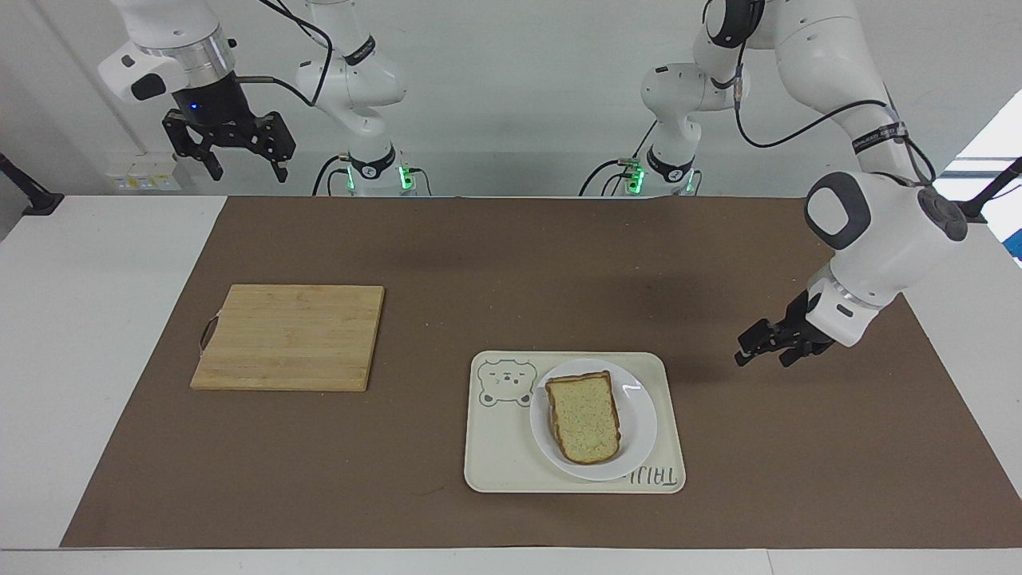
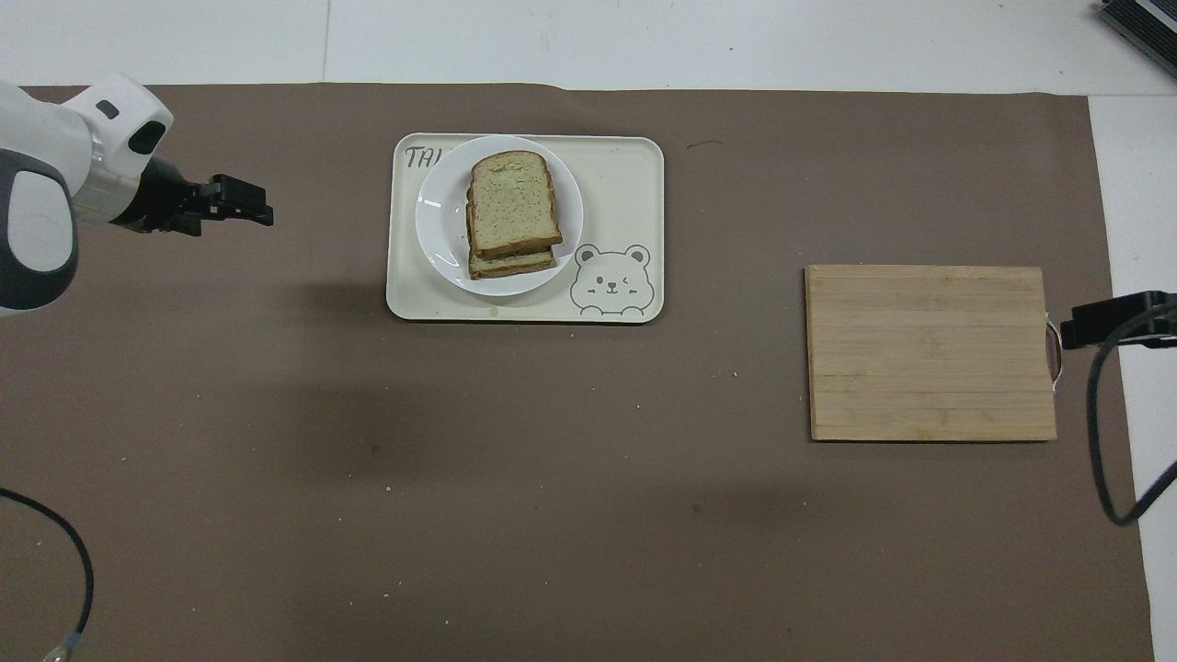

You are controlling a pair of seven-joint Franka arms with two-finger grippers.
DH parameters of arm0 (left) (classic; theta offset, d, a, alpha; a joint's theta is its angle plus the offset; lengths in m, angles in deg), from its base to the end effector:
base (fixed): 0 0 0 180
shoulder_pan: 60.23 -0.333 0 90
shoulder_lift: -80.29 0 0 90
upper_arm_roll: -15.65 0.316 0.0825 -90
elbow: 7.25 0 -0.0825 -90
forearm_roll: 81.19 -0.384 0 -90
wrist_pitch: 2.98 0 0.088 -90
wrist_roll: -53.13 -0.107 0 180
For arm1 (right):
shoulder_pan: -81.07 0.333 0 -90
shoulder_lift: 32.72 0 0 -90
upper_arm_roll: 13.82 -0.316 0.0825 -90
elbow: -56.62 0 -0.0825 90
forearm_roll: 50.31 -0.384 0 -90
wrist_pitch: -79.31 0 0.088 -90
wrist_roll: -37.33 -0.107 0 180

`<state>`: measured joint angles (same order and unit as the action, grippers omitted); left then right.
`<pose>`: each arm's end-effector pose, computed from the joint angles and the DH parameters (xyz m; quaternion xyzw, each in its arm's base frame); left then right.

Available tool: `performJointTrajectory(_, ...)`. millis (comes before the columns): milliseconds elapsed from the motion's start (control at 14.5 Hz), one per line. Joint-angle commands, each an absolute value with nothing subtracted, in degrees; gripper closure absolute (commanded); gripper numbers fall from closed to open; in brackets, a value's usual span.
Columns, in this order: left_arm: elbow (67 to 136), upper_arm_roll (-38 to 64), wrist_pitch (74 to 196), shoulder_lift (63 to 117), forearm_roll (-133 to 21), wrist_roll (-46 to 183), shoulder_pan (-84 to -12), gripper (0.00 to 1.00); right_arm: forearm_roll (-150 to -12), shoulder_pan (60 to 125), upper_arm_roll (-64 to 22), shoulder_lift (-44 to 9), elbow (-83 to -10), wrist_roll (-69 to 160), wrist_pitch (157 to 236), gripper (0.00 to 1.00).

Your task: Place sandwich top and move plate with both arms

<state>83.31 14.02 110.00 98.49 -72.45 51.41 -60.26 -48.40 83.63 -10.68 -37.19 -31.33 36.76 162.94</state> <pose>0.6626 -0.0262 0.4627 0.9965 -0.0009 0.0368 0.0756 0.5180 -0.0105 0.6733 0.9998 -0.0118 0.0012 0.0144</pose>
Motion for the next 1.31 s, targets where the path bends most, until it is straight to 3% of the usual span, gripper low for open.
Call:
performJointTrajectory(0,83.46,14.33,102.87,92.79,-78.98,52.25,-60.4,0.0,-48.73,82.83,-11.01,-37.56,-31.27,38.3,162.19,0.0)
performJointTrajectory(553,80.99,14.24,85.8,81.62,-82.24,55.94,-60.14,0.0,-48.73,82.83,-11.01,-37.56,-31.27,38.3,162.19,0.0)
performJointTrajectory(1243,81.61,14.06,83.59,79.32,-81.37,55.59,-59.97,0.0,-48.73,82.83,-11.01,-37.56,-31.27,38.3,162.19,0.0)
